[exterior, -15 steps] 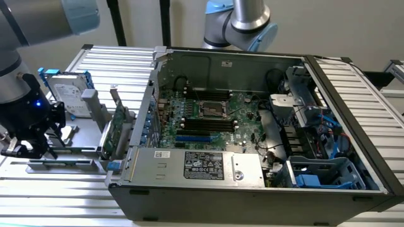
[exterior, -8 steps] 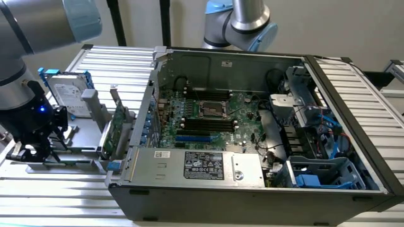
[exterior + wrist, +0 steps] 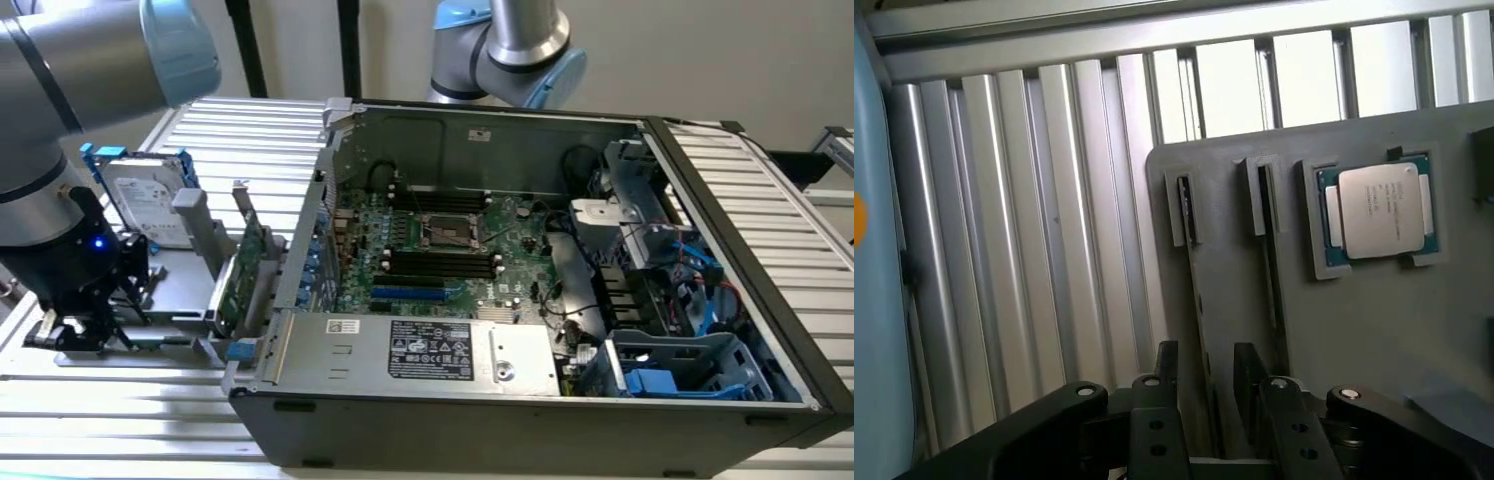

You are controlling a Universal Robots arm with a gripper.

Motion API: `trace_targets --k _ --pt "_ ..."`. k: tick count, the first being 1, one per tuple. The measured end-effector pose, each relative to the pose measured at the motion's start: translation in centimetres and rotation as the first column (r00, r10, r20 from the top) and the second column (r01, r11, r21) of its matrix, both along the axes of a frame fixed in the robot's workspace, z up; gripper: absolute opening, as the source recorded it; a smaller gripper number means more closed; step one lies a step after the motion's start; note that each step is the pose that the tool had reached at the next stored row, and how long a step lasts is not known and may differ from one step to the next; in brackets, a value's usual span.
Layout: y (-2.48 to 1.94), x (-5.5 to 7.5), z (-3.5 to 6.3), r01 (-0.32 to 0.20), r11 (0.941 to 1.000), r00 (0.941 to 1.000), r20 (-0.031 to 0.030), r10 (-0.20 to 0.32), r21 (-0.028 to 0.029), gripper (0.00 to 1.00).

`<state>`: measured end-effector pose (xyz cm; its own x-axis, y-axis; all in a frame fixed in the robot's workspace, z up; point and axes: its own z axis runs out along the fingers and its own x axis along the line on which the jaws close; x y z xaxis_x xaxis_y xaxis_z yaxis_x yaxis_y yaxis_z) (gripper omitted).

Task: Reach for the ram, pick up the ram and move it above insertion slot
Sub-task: 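Pick up the ram and move it above insertion slot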

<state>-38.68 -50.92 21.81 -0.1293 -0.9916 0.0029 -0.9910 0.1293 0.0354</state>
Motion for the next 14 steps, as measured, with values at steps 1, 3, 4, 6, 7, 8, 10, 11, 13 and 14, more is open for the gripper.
trace_targets --k 1,3,4,6,7,8,10,11,13,14 --pt "0.0 0.0 -0.18 -0.002 1.0 1.0 0.0 0.002 0.0 0.36" --pt "0.0 0.0 -0.56 -0.008 1.0 1.0 0.0 0.008 0.0 0.36" --pt "0.0 0.0 -0.74 -0.013 0.9999 0.9999 0.0001 0.013 0.0001 0.36" --pt "0.0 0.0 -1.06 -0.024 0.9997 0.9997 0.0002 0.024 0.0001 0.36" --pt "0.0 0.0 -1.18 -0.029 0.9996 0.9996 0.0001 0.029 0.0001 0.36" --pt "0.0 0.0 -1.28 -0.036 0.9993 0.9993 0.0001 0.036 0.0001 0.36" --pt "0.0 0.0 -1.42 -0.051 0.9987 0.9987 -0.0001 0.051 0.0002 0.36" --pt "0.0 0.0 -1.47 -0.058 0.9983 0.9983 0.0 0.058 0.0005 0.36" --pt "0.0 0.0 -1.57 -0.075 0.9972 0.9972 0.0001 0.075 0.0012 0.36" --pt "0.0 0.0 -1.6 -0.083 0.9965 0.9965 0.0 0.083 0.0015 0.36"
